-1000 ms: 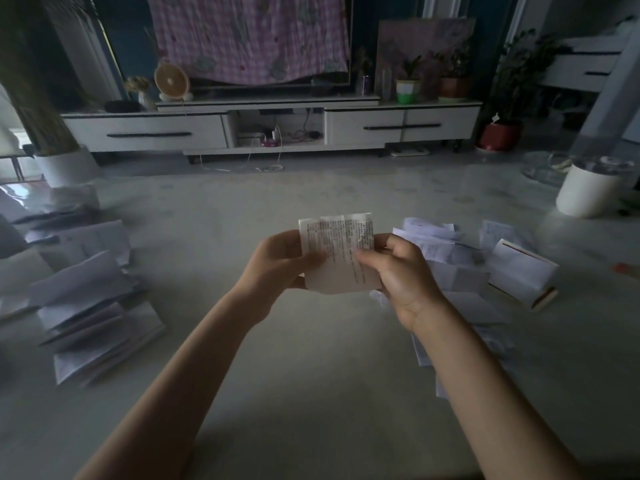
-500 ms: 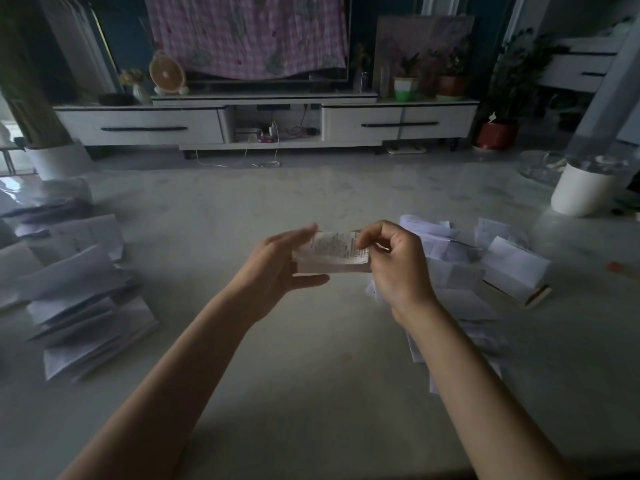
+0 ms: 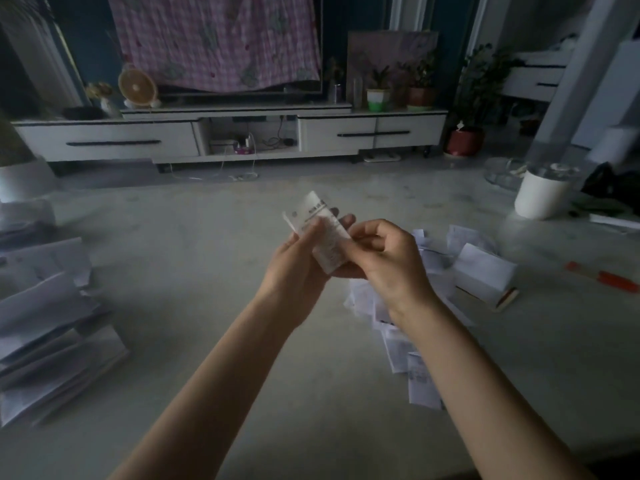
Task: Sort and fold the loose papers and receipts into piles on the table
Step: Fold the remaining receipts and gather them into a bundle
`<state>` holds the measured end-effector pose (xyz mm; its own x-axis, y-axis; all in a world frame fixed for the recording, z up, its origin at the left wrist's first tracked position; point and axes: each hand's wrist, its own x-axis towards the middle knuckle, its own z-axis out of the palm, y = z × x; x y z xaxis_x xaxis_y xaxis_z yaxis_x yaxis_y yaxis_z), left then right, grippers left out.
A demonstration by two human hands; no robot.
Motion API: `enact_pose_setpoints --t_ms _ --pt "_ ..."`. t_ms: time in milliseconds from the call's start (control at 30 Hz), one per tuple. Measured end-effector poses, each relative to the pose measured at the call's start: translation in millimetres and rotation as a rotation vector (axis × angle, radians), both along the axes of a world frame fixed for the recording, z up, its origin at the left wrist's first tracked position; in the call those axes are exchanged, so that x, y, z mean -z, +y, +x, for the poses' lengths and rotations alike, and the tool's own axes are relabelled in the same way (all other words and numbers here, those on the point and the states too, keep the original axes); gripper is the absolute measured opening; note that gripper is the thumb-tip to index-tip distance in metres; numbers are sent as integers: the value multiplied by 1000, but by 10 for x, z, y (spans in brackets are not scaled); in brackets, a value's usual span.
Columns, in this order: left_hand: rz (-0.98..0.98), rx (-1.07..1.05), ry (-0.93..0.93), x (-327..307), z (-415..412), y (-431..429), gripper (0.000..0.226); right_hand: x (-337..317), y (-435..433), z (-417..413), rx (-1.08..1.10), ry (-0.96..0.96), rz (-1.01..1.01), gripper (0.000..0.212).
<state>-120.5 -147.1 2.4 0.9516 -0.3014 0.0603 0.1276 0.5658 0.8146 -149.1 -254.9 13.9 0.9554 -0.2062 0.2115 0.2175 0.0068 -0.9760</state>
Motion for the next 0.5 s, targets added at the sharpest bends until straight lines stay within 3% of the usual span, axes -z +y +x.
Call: enact_pose_setpoints --t_ms 67,200,300,367,400,500 --pt "-52 -28 12 -94 75 -139 19 -88 -198 55 3 4 -118 11" --pt "39 88 65 -156 158 -349 19 -76 -1151 169 431 2 -497 11" --pt "129 235 126 -173 155 -487 17 128 -1797 204 566 393 -971 59" --pt "137 290 155 -194 166 -545 21 290 -1921 234 483 573 -1067 69" --pt "144 314 157 -237 177 -593 24 340 -1960 262 460 570 -1069 62" --pt "165 318 127 -289 233 -641 26 365 -1930 322 449 440 -1040 14"
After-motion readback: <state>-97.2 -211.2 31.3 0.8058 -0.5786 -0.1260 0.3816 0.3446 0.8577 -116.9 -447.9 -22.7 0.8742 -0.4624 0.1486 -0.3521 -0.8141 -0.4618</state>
